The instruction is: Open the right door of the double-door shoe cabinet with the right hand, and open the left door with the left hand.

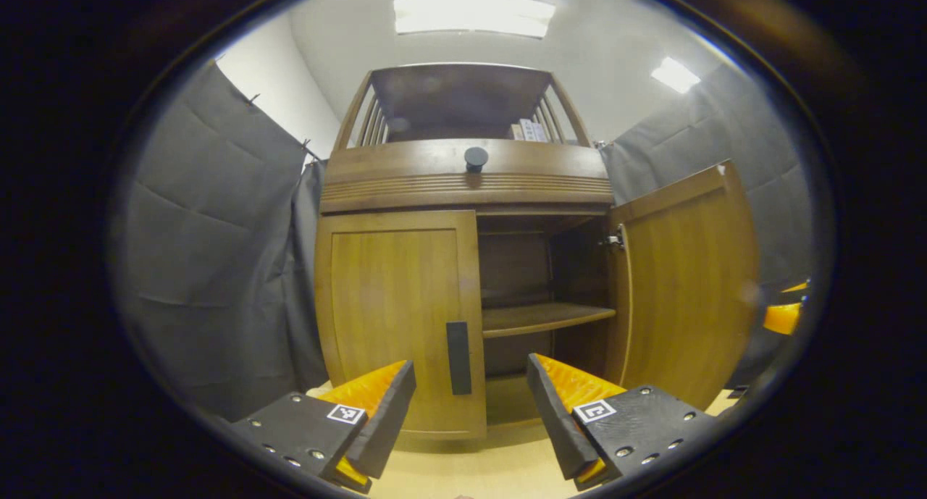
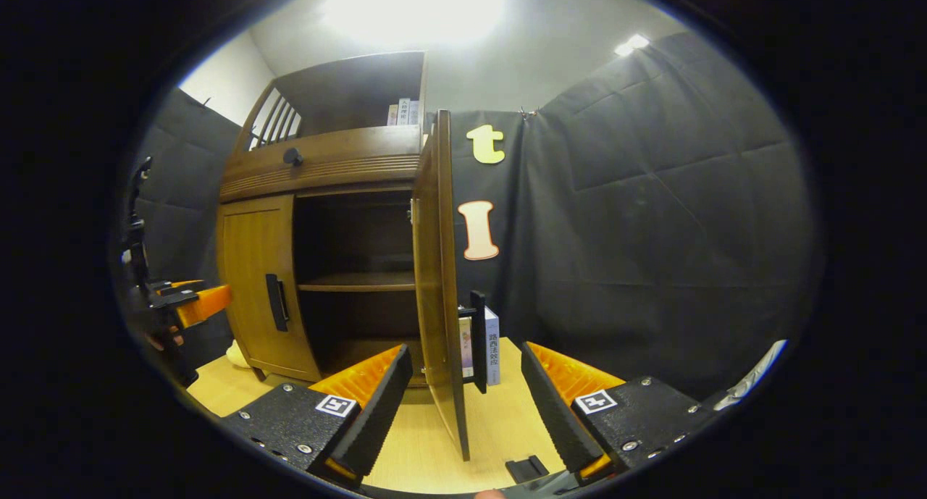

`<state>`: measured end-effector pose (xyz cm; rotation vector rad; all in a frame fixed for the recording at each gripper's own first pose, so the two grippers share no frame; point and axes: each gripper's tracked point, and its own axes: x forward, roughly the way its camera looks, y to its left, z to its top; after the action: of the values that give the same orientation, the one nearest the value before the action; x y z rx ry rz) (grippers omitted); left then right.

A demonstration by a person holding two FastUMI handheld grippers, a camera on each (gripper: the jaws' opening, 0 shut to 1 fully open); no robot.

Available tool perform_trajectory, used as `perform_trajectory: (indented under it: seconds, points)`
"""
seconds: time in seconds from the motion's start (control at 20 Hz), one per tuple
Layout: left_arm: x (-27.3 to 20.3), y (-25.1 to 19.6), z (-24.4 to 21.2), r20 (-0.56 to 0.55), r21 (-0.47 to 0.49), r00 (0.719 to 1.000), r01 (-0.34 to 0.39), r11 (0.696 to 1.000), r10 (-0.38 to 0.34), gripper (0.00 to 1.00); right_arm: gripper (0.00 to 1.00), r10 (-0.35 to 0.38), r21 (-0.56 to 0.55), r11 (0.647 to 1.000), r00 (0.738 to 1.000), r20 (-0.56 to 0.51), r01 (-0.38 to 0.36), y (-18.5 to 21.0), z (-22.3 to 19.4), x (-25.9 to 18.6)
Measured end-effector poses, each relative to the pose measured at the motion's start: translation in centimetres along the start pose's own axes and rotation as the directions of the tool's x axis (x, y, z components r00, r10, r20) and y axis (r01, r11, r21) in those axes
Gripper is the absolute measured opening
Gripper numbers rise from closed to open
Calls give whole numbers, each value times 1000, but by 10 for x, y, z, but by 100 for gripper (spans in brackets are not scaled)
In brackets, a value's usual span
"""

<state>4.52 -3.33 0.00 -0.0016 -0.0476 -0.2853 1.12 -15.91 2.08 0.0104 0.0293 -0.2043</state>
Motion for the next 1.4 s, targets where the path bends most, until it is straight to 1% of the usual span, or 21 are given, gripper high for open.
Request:
perform_trajectory:
  seconds: [0.15,0.25,0.35,0.6,0.65,0.7,0.75,0.9,0.95,1.0,1.05,1.1,1.2,1.25,1.3,1.35,1.4]
  points:
    - [5,4,-2,1,13,1000,-10,1000,10,94,93,-11,-18,1000,1000,0,11,0,-6,-3]
    - [7,6,-2,1,15,1000,-16,1000,16,94,94,-10,0,1000,1000,-10,10,2,-8,-4]
    - [9,4,-4,-9,13,1000,-5,1000,5,94,94,-10,14,1000,1000,-18,10,3,-13,-3]
    - [12,4,-10,-26,0,1000,-7,1000,7,94,94,9,24,1000,998,-68,-7,14,-29,-3]
    - [11,3,-12,-34,-3,999,-4,1000,4,94,94,15,26,1000,997,-74,-13,16,-31,-2]
    - [10,2,-13,-45,-10,999,1,1000,-2,94,92,20,24,1000,997,-79,-18,19,-31,-2]
    - [8,1,-15,-60,-16,998,2,1000,-3,94,94,22,21,1000,996,-82,-20,20,-32,-1]
    - [2,-4,-23,-109,-34,994,11,999,-14,94,94,27,21,999,996,-88,-25,22,-33,0]
    - [3,-5,-28,-126,-39,992,9,999,-14,94,92,31,22,999,995,-93,-29,23,-36,0]
    - [12,-4,-34,-143,-42,990,6,999,-12,94,94,30,20,999,995,-99,-28,21,-39,1]
    - [14,-4,-37,-158,-41,987,1,999,-7,94,94,31,19,999,994,-109,-29,21,-41,1]
    - [17,-6,-42,-171,-37,985,-3,999,-3,88,92,32,20,999,992,-118,-30,22,-45,1]
    - [23,-1,-49,-180,-27,983,-30,999,24,77,92,33,26,999,991,-126,-30,23,-48,0]
    - [21,-2,-52,-188,-35,982,-21,999,14,60,94,33,24,999,991,-127,-31,23,-49,0]
    - [22,-11,-51,-178,-64,984,11,998,-22,56,94,33,21,999,991,-129,-30,22,-51,0]
    - [18,-13,-48,-179,-66,984,9,998,-20,52,94,38,21,999,990,-135,-35,24,-53,1]
    - [23,-15,-53,-184,-64,982,22,998,-34,48,94,46,25,999,989,-143,-43,26,-57,1]
